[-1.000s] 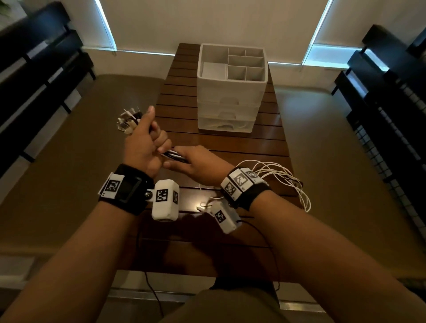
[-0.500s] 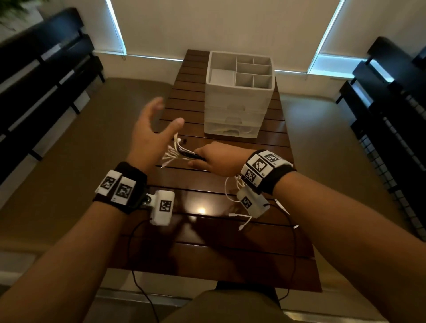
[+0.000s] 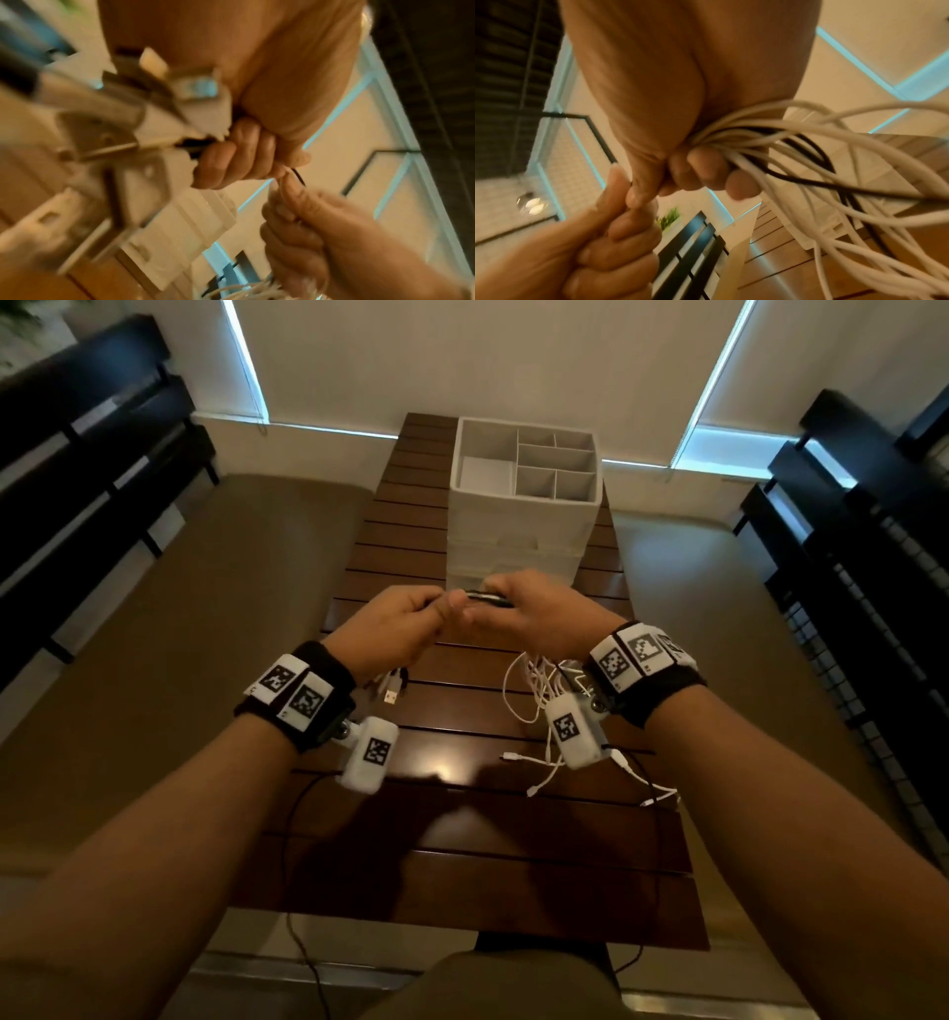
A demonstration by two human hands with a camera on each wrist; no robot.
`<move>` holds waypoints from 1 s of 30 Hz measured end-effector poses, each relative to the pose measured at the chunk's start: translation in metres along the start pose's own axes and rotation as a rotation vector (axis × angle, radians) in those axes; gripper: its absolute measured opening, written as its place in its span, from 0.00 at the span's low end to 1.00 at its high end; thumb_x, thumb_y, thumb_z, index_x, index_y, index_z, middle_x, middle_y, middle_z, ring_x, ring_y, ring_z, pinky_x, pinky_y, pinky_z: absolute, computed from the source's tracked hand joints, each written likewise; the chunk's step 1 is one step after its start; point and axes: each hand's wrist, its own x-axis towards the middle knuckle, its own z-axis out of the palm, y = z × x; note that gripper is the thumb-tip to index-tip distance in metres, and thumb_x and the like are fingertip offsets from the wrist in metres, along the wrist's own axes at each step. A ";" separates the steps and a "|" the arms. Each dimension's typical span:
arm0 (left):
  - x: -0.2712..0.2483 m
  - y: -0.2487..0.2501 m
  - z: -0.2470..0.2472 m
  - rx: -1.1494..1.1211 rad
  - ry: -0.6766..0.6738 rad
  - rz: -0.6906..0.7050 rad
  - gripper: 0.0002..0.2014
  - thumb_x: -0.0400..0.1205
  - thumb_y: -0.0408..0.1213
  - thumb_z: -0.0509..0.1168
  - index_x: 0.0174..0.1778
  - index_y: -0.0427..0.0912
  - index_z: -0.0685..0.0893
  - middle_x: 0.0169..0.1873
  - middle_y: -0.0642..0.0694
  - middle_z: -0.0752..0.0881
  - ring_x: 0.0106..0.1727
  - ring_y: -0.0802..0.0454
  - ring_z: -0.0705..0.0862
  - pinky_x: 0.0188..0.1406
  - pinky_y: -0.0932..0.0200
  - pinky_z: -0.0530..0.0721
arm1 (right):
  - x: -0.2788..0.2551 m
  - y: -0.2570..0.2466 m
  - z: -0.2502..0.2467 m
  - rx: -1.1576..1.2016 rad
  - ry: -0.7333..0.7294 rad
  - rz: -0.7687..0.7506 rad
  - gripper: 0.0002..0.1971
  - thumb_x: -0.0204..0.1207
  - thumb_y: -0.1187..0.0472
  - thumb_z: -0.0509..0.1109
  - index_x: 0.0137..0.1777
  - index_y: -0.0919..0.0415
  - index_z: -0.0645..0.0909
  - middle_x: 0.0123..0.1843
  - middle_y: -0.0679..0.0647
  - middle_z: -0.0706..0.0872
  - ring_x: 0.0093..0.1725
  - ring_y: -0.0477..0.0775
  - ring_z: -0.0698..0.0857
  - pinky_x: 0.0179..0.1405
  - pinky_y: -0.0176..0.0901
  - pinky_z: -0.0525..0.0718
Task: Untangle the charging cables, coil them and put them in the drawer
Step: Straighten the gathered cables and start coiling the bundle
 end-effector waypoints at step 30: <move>0.036 0.030 0.066 -0.538 0.416 -0.159 0.17 0.85 0.51 0.73 0.36 0.44 0.82 0.27 0.47 0.81 0.30 0.49 0.81 0.28 0.56 0.80 | -0.024 -0.020 0.038 0.360 0.324 0.155 0.13 0.92 0.58 0.57 0.73 0.62 0.67 0.50 0.56 0.88 0.43 0.54 0.89 0.43 0.59 0.90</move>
